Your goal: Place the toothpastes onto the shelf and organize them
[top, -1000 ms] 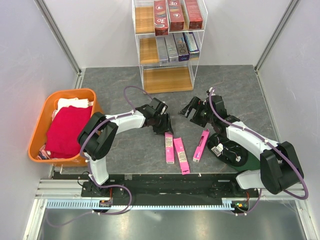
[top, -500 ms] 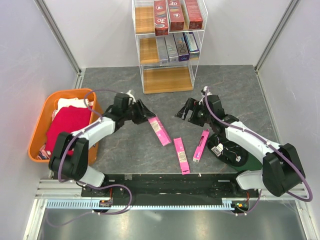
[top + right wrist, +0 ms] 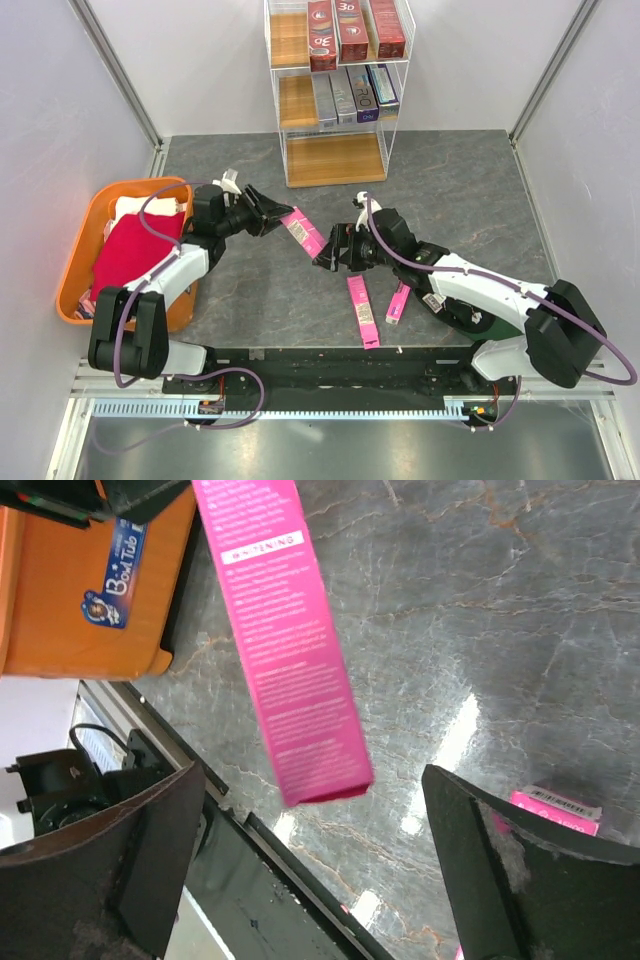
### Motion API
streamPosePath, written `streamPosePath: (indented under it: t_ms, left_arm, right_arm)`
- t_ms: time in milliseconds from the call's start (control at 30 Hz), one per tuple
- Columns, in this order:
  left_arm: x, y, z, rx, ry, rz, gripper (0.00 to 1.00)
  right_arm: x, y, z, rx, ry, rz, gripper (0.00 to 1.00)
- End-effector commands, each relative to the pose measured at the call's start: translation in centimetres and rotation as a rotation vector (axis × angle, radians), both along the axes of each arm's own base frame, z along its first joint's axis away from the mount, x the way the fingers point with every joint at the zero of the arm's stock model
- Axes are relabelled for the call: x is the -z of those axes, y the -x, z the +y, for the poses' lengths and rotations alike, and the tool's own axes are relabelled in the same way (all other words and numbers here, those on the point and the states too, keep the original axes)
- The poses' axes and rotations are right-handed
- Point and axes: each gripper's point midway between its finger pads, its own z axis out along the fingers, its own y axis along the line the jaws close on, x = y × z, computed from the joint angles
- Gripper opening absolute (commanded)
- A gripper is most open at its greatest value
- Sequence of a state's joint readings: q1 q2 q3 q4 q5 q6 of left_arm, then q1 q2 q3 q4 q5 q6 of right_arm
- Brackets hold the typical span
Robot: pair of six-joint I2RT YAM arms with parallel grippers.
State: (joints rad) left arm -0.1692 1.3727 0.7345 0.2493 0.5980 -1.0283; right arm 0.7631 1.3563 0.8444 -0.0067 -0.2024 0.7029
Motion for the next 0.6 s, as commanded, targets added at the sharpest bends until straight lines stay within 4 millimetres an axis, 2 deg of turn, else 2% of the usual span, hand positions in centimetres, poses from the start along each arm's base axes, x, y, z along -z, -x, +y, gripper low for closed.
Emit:
streamPosePath:
  t_ms: [0, 67, 133, 200, 300, 367, 400, 567]
  left_arm:
    - [-3.3, 0.6, -0.7, 0.044, 0.099, -0.065, 0.33]
    - [-3.5, 0.7, -0.7, 0.051, 0.104, -0.068, 0.33]
    - [-3.6, 0.8, -0.7, 0.052, 0.11, -0.067, 0.33]
    - [-3.7, 0.8, -0.8, 0.061, 0.118, -0.07, 0.33]
    - [-3.7, 0.9, -0.8, 0.062, 0.127, -0.065, 0.33]
    - [-3.6, 0.8, -0.7, 0.058, 0.129, -0.063, 0.33]
    - [-3.7, 0.8, -0.6, 0.056, 0.13, -0.065, 0.34]
    - [-3.6, 0.7, 0.1, 0.04, 0.133, -0.064, 0.44]
  right_arm:
    - [-2.0, -1.4, 0.8, 0.027, -0.043, -0.076, 0.91]
    - [-2.3, -1.4, 0.7, 0.036, -0.055, -0.087, 0.77]
    - [-2.6, -1.8, 0.6, 0.052, -0.06, -0.104, 0.69]
    - [-2.8, -1.9, 0.6, 0.057, -0.072, -0.118, 0.67]
    - [-3.0, -1.9, 1.0, 0.043, -0.086, -0.119, 0.54]
    - [-2.8, -1.6, 1.2, 0.026, -0.089, -0.112, 0.45]
    - [-2.9, -1.6, 1.2, 0.025, -0.092, -0.113, 0.36]
    - [-3.3, -1.5, 1.1, 0.027, -0.1, -0.12, 0.25]
